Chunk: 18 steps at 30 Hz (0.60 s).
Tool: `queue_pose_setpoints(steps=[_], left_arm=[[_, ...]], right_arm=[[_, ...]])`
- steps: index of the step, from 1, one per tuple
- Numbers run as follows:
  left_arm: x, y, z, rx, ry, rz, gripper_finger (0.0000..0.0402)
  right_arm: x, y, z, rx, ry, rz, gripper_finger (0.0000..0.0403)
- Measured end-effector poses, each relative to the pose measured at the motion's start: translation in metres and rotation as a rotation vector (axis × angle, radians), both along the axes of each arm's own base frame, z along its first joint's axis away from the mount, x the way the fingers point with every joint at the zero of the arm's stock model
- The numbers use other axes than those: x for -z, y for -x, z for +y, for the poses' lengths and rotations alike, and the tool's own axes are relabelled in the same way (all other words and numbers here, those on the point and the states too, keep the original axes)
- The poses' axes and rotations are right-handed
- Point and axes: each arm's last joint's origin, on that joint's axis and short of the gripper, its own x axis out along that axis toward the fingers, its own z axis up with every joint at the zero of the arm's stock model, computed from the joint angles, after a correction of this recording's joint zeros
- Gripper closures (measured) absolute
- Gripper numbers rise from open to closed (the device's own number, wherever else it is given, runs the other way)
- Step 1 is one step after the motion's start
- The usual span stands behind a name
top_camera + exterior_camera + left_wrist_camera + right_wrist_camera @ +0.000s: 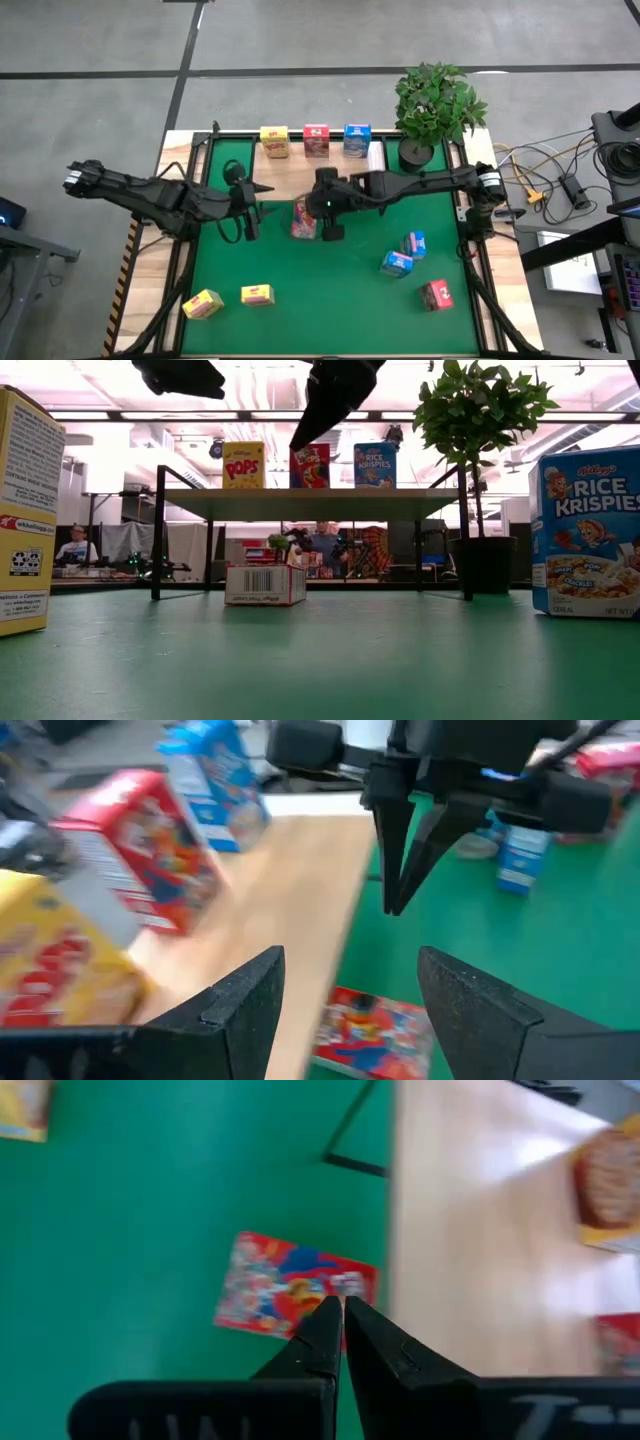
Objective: Stack cereal on shelf
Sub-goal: Put the top red cereal box on the shelf aligned with the other red cereal box
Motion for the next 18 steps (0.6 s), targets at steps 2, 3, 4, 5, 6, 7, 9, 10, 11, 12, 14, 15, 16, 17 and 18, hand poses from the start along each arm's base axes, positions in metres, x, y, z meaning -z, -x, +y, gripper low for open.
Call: queue_pose_setpoints(steps=[2,3,4,5,6,7,9,10,11,12,14,15,16,17,18], left_arm=[[0.004,-0.005,-0.006,0.047,0.022,0.016,0.0188],[0.005,-0.008,-0.010,0.070,0.035,0.011,0.0188],[0.006,-0.011,-0.013,0.088,0.045,0.006,0.0188],[0.007,-0.013,-0.017,0.107,0.052,0.004,0.0188],[0.009,-0.016,-0.022,0.120,0.058,0.002,0.0188],[0.010,-0.019,-0.026,0.133,0.065,-0.001,0.0188],[0.014,-0.022,-0.035,0.153,0.085,0.002,0.0188],[0.016,-0.024,-0.039,0.160,0.100,-0.001,0.0188],[0.018,-0.026,-0.044,0.165,0.114,-0.001,0.0188],[0.021,-0.028,-0.047,0.167,0.128,0.006,0.0188],[0.028,-0.033,-0.055,0.166,0.158,0.019,0.0188],[0.032,-0.036,-0.058,0.162,0.172,0.027,0.0188],[0.036,-0.038,-0.060,0.156,0.183,0.038,0.0188],[0.040,-0.041,-0.062,0.147,0.195,0.052,0.0188],[0.044,-0.043,-0.064,0.137,0.205,0.065,0.0188]], right_arm=[[0.004,0.000,0.012,-0.017,-0.011,-0.013,0.0394],[0.006,0.000,0.018,-0.026,-0.017,-0.017,0.0394],[0.008,0.000,0.024,-0.029,-0.026,-0.015,0.0394],[0.009,0.001,0.030,-0.034,-0.034,-0.012,0.0394],[0.010,0.002,0.036,-0.035,-0.046,-0.011,0.0394],[0.012,0.003,0.041,-0.037,-0.054,-0.007,0.0394],[0.018,0.006,0.052,-0.041,-0.071,0.007,0.0394],[0.021,0.008,0.058,-0.047,-0.077,0.019,0.0394],[0.025,0.010,0.063,-0.049,-0.082,0.030,0.0394],[0.029,0.013,0.069,-0.053,-0.087,0.043,0.0394],[0.036,0.019,0.079,-0.053,-0.094,0.062,0.0394],[0.039,0.023,0.083,-0.041,-0.089,0.068,0.0394],[0.042,0.027,0.087,-0.031,-0.081,0.073,0.0394],[0.046,0.030,0.091,-0.017,-0.072,0.074,0.0394],[0.050,0.033,0.094,0.001,-0.064,0.067,0.0394]])
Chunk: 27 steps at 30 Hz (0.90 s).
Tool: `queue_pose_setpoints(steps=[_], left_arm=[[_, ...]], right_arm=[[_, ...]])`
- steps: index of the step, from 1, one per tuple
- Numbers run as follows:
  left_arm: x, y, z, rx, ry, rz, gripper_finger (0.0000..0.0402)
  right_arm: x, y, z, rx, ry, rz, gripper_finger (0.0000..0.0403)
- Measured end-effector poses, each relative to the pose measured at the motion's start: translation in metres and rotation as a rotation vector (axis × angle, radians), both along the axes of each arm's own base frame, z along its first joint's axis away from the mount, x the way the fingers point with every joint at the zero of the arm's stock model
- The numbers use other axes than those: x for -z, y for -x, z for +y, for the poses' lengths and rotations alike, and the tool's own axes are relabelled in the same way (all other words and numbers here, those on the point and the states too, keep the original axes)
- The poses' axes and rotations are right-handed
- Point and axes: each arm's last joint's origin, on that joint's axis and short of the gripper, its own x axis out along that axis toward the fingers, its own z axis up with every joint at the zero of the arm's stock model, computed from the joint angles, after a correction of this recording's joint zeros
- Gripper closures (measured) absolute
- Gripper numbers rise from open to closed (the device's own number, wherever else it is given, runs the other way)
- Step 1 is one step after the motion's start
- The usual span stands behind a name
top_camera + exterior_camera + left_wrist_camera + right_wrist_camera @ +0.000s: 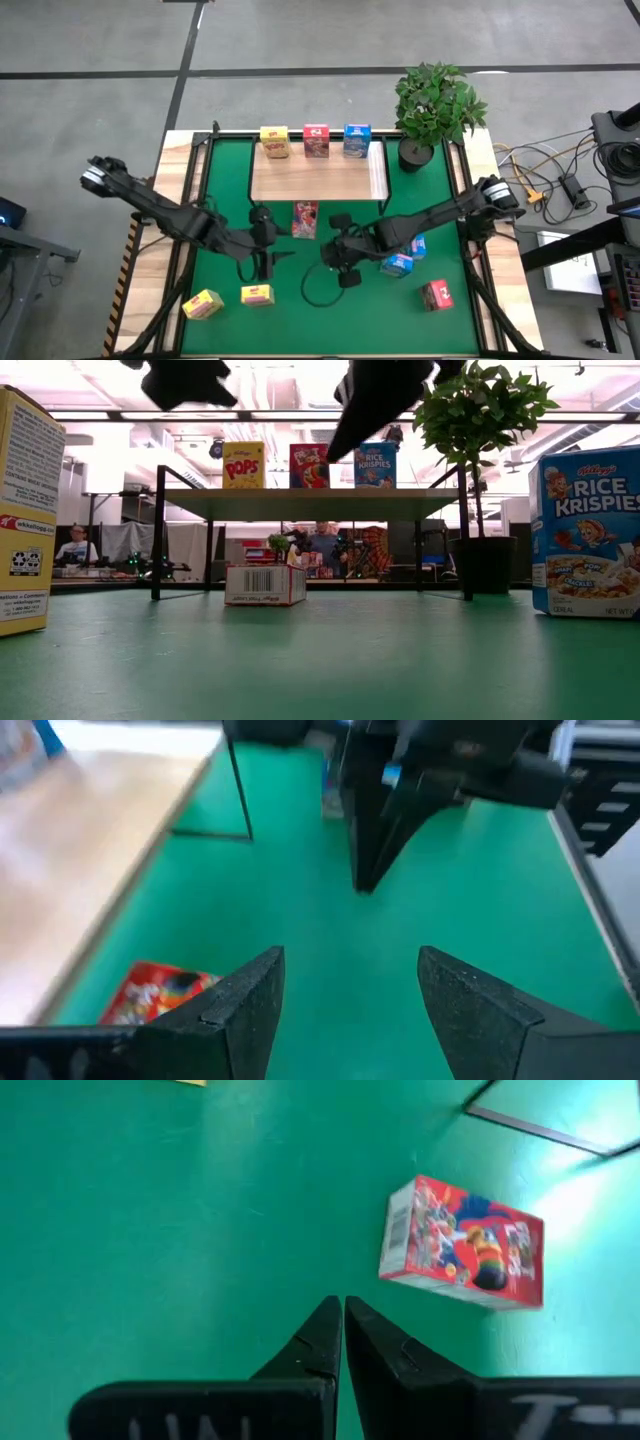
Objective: Stack cereal on shelf
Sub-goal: Put the top red cereal box on the shelf aligned with the other red cereal box
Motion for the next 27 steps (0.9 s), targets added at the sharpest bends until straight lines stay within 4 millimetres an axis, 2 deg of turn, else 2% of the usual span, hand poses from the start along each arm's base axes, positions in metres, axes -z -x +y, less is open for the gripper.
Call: queue_pose_setpoints(steps=[5,11,18,27], left_arm=[[0.018,-0.011,-0.007,-0.017,0.041,0.064,0.0188],[0.028,-0.019,-0.022,-0.011,0.075,0.094,0.0188],[0.032,-0.018,-0.052,0.061,0.109,0.060,0.0188],[0.028,-0.002,-0.092,0.252,0.069,-0.021,0.0188]], right_arm=[[0.020,0.006,0.012,0.030,-0.010,-0.066,0.0394],[0.037,0.004,0.013,0.088,-0.014,-0.181,0.0394],[0.040,-0.003,0.013,0.097,0.014,-0.328,0.0394],[0.035,-0.012,0.002,0.108,0.006,-0.461,0.0394]])
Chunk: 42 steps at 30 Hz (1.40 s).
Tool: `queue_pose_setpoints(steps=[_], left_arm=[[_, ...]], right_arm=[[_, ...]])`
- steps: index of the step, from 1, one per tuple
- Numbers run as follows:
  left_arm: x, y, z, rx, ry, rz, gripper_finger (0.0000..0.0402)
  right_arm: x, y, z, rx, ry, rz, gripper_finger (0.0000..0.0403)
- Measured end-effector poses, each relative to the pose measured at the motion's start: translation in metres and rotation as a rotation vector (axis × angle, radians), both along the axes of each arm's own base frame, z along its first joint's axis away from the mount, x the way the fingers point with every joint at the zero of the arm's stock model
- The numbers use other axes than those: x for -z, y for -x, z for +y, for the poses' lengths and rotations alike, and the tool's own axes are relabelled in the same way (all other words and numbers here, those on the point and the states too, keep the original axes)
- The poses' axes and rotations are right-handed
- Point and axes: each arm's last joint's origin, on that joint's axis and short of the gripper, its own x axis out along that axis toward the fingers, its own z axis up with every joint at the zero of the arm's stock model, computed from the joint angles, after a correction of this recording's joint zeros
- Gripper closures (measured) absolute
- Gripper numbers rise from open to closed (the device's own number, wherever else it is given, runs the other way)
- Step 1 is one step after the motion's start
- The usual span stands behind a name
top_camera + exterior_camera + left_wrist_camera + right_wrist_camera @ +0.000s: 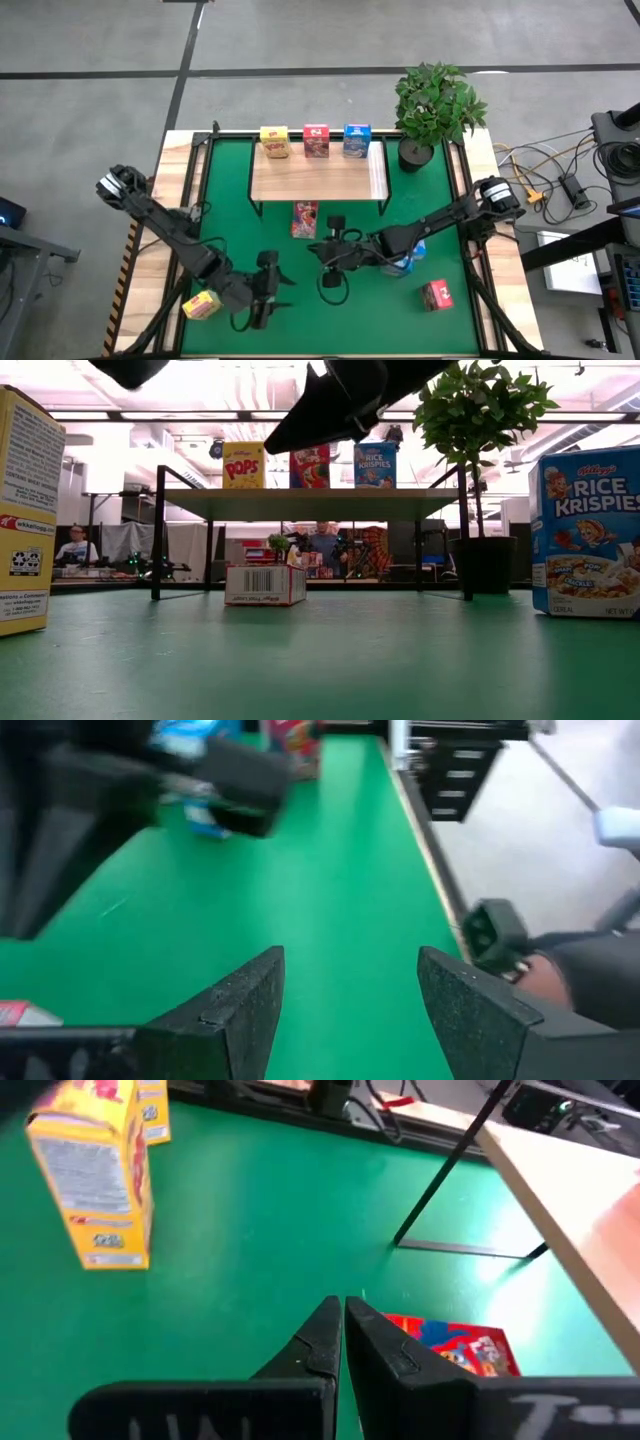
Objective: Stack cereal on shelf
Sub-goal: Put the top red cereal box on the shelf aligned with the other red cereal box
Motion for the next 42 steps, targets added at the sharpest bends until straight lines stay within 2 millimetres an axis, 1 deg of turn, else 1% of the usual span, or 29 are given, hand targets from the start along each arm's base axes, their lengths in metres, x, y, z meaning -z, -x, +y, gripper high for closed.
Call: queue_pose_setpoints(steps=[7,11,17,23,28,30,32,35,39,42], left_arm=[[-0.005,0.014,-0.019,0.059,-0.059,-0.077,0.0188],[-0.005,0.019,-0.023,0.040,-0.081,-0.096,0.0188],[-0.005,0.019,-0.024,0.046,-0.095,-0.099,0.0188],[-0.006,0.019,-0.023,0.024,-0.132,-0.117,0.0188],[-0.006,0.019,-0.022,0.020,-0.148,-0.124,0.0188],[-0.007,0.019,-0.023,0.024,-0.153,-0.131,0.0188],[-0.007,0.019,-0.023,0.025,-0.151,-0.135,0.0188],[-0.008,0.019,-0.023,0.026,-0.147,-0.139,0.0188],[-0.009,0.020,-0.023,0.028,-0.141,-0.140,0.0188],[-0.009,0.021,-0.023,0.029,-0.143,-0.139,0.0188]], right_arm=[[0.003,-0.004,-0.016,0.047,-0.024,-0.038,0.0394],[0.010,-0.002,-0.020,0.057,-0.037,-0.080,0.0394],[0.016,0.002,-0.022,0.057,-0.059,-0.149,0.0394],[0.013,0.001,-0.021,0.034,-0.070,-0.213,0.0394],[0.000,-0.010,-0.017,-0.018,-0.079,-0.260,0.0394],[0.002,-0.016,-0.015,-0.031,-0.058,-0.247,0.0394],[0.004,-0.026,-0.013,-0.038,-0.038,-0.246,0.0394],[0.006,-0.036,-0.011,-0.002,-0.002,-0.188,0.0394],[0.001,-0.039,-0.014,0.040,-0.002,-0.071,0.0394],[0.001,-0.038,-0.015,0.051,0.015,0.003,0.0394]])
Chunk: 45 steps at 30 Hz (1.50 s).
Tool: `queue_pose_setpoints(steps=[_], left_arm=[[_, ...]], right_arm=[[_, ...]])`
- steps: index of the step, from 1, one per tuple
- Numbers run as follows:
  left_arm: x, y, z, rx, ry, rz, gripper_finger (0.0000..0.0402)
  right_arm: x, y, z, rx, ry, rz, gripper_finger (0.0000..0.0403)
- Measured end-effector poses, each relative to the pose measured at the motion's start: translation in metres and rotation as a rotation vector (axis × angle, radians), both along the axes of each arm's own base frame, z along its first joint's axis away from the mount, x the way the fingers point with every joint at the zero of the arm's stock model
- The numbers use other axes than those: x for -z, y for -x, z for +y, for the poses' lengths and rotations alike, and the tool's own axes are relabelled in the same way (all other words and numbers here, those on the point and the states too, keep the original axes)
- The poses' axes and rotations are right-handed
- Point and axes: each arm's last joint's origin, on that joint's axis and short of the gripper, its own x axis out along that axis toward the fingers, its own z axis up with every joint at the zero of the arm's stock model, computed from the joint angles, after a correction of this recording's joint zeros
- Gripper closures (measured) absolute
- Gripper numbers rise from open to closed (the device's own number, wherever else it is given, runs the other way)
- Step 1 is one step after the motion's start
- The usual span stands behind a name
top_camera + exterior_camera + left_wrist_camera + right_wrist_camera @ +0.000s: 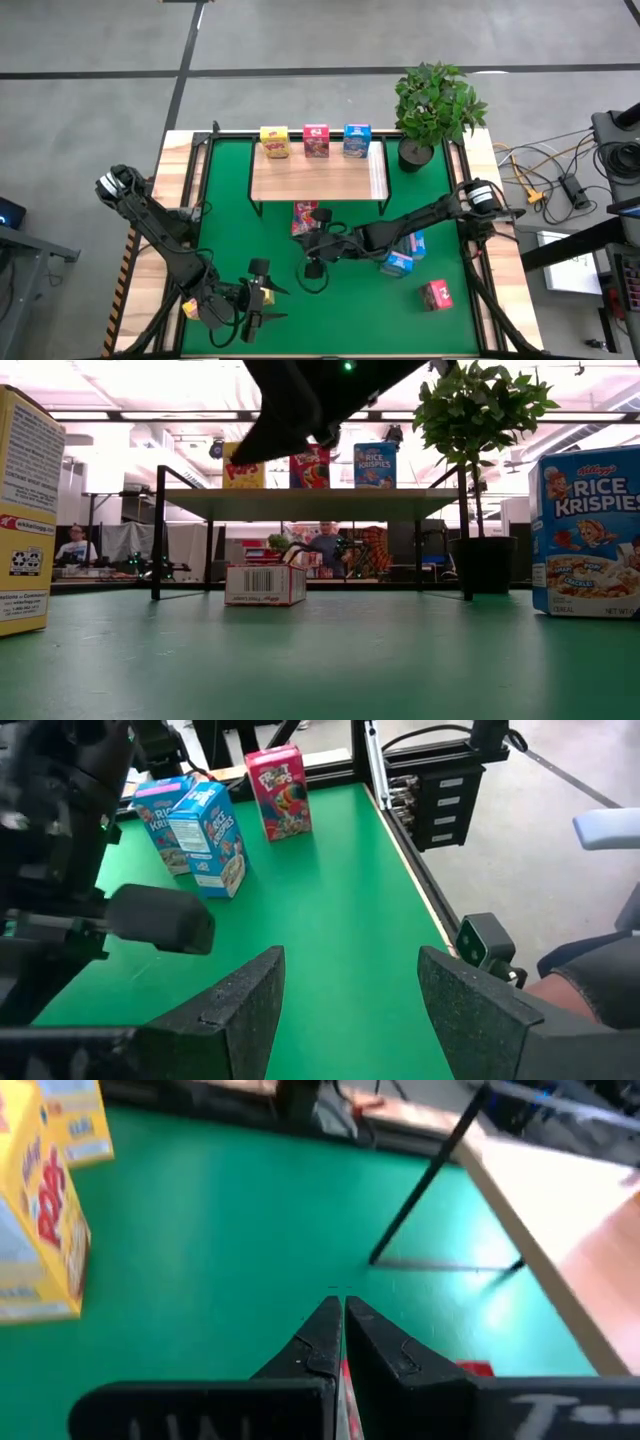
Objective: Stack cereal on shelf
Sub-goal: Put the top red cereal box on the shelf aligned with the other red cereal box
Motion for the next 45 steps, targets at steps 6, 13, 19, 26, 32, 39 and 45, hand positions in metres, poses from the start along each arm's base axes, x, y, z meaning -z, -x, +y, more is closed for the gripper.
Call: queue_pose_setpoints(steps=[6,13,19,26,32,39,45], left_arm=[[0.000,0.000,0.000,0.001,-0.003,0.001,0.0188],[0.000,0.000,0.001,0.003,-0.014,-0.002,0.0188],[-0.001,-0.001,0.001,0.004,-0.017,-0.008,0.0188],[-0.001,-0.001,0.001,0.005,-0.016,-0.010,0.0188],[-0.001,-0.002,0.002,-0.005,-0.017,-0.014,0.0188],[-0.001,-0.002,0.002,-0.021,-0.023,-0.019,0.0188],[-0.001,-0.002,0.002,-0.021,-0.022,-0.020,0.0188]], right_arm=[[0.012,0.007,-0.004,0.036,0.008,0.109,0.0394],[0.027,0.001,-0.015,0.065,0.005,0.093,0.0394],[0.053,-0.012,-0.024,0.077,0.032,0.126,0.0394],[0.072,-0.016,-0.026,0.143,0.102,0.217,0.0394],[0.072,-0.016,-0.024,0.135,0.079,0.253,0.0394],[0.064,-0.010,-0.003,0.014,-0.066,0.264,0.0394],[0.046,0.011,0.034,-0.158,-0.284,0.352,0.0394]])
